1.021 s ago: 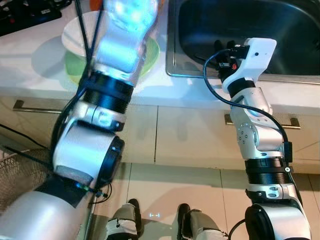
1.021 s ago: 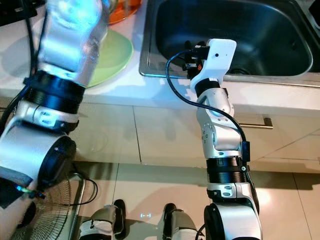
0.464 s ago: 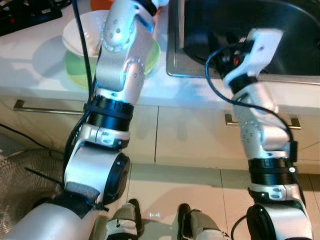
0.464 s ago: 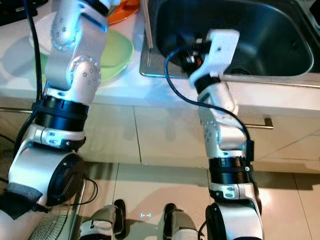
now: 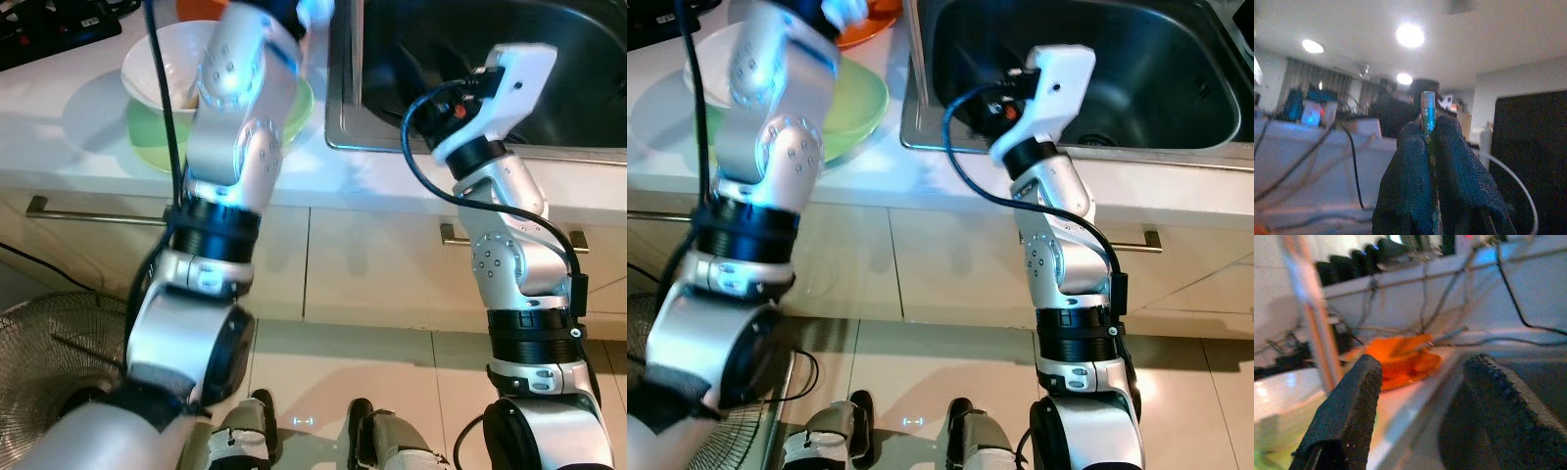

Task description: Kitchen organization

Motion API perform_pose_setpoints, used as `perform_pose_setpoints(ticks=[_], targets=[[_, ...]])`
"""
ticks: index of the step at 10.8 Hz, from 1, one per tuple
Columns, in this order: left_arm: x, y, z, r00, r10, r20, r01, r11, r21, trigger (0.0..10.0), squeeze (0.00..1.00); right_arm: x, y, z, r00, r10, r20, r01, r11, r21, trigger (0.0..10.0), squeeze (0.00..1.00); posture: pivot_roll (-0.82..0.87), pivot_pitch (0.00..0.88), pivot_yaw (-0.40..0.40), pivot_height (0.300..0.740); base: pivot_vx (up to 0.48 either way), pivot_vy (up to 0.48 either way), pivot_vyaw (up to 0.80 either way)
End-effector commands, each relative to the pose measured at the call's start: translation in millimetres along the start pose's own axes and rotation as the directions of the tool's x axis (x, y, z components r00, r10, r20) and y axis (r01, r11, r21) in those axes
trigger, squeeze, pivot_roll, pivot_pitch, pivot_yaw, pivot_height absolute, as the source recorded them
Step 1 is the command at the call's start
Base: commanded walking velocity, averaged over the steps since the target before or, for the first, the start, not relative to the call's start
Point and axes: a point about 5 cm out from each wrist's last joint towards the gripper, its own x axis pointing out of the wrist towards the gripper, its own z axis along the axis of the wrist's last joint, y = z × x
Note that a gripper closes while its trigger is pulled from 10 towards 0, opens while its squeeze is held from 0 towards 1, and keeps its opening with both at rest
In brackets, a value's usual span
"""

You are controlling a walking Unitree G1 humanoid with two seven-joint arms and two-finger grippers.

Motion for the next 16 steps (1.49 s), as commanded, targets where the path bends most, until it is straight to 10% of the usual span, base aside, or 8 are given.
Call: perform_pose_setpoints(ticks=[1,5,6,8,16], targets=[[0.6,-8.8,2.4,0.999,-0.044,0.005,0.044,0.999,-0.005,10.0,0.0,1.9,5.0,8.0,0.999,0.046,0.02,-0.046,0.999,0.007,10.0,0.0,0.1,0.255,-0.006,0.74,0.0,0.0,0.0],[-2.5,-10.0,-2.5,0.999,-0.049,-0.022,0.048,0.999,-0.02,10.0,0.0,0.5,8.2,7.9,0.996,0.083,0.015,-0.083,0.996,0.023,10.0,0.0,0.1,0.246,-0.006,0.74,0.0,0.0,0.0],[-2.8,-11.0,-4.3,0.998,-0.05,-0.03,0.049,0.998,-0.027,10.0,0.0,0.5,11.1,7.9,0.995,0.102,0.017,-0.103,0.994,0.036,10.0,1.0,0.1,0.243,-0.007,0.74,0.0,0.0,0.0],[-3.7,-14.0,-5.3,0.997,-0.062,-0.038,0.06,0.998,-0.033,10.0,0.0,0.4,15.2,6.5,0.993,0.115,0.014,-0.116,0.993,0.035,10.0,0.0,0.1,0.237,-0.007,0.74,0.0,0.0,0.0],[-1.6,-30.4,-10.6,0.984,-0.16,-0.082,0.15,0.982,-0.116,10.0,0.0,2.9,18.4,-2.9,0.992,0.123,-0.02,-0.122,0.992,0.032,10.0,0.0,0.11,0.239,-0.012,0.74,0.0,0.0,0.0]])
